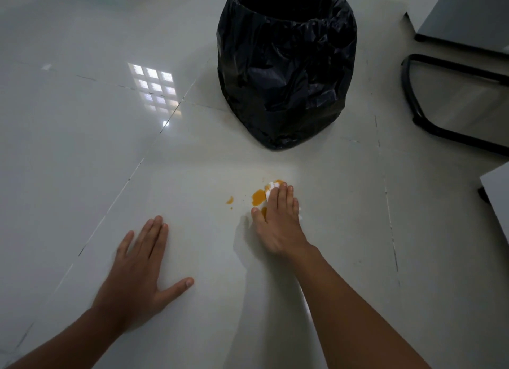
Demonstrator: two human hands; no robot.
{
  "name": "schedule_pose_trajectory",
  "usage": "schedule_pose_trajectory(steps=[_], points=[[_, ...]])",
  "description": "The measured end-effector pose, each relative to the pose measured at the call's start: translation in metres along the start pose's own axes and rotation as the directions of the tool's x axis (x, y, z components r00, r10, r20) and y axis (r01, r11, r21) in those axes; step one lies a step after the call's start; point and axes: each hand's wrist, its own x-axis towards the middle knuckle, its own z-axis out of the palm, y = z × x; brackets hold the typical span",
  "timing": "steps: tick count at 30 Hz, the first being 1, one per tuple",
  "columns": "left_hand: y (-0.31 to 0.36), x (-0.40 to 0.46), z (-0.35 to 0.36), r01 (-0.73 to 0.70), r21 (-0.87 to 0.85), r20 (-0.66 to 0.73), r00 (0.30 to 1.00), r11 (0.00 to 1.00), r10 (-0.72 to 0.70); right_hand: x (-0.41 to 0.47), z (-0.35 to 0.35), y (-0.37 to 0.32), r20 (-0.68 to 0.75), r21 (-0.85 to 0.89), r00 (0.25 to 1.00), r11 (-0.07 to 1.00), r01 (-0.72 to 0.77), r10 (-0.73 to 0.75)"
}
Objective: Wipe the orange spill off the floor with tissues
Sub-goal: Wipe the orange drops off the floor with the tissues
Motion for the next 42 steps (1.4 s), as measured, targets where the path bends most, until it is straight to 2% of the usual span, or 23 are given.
schedule_pose_trajectory(steps=[7,10,15,21,26,31,36,42], points=[[-0.002,0.001,0.002,-0.013,-0.018,0.003,1.000,1.000,0.013,0.000,-0.017,0.016,0.102,0.003,0.991,0.996,0.091,-0.090],[-0.002,0.001,0.001,-0.005,-0.020,0.009,1.000,1.000,0.005,-0.011,-0.014,0.024,0.106,-0.094,0.981,0.981,0.172,-0.162],[-0.003,0.001,0.003,-0.011,-0.010,0.004,1.000,1.000,0.011,-0.016,0.003,0.006,0.048,-0.030,0.995,0.995,0.090,-0.089],[-0.002,0.000,0.001,0.002,0.008,0.007,1.000,1.000,-0.002,-0.012,-0.002,0.015,0.105,0.022,0.983,0.989,0.146,-0.148],[-0.003,0.001,0.003,0.002,0.015,0.002,1.000,1.000,-0.002,-0.007,0.003,0.008,0.023,-0.043,0.991,0.991,0.130,-0.129],[-0.003,0.000,0.004,-0.002,0.011,-0.013,1.000,1.000,0.002,0.004,0.008,-0.010,0.030,-0.011,0.995,0.995,0.098,-0.098],[-0.004,0.000,0.005,0.002,0.003,-0.015,1.000,1.000,-0.002,0.015,0.008,-0.023,0.072,-0.004,0.988,0.990,0.139,-0.138],[-0.004,0.000,0.005,0.004,0.003,-0.012,1.000,1.000,-0.004,0.019,0.008,-0.025,0.057,0.041,0.969,0.970,0.239,-0.241]])
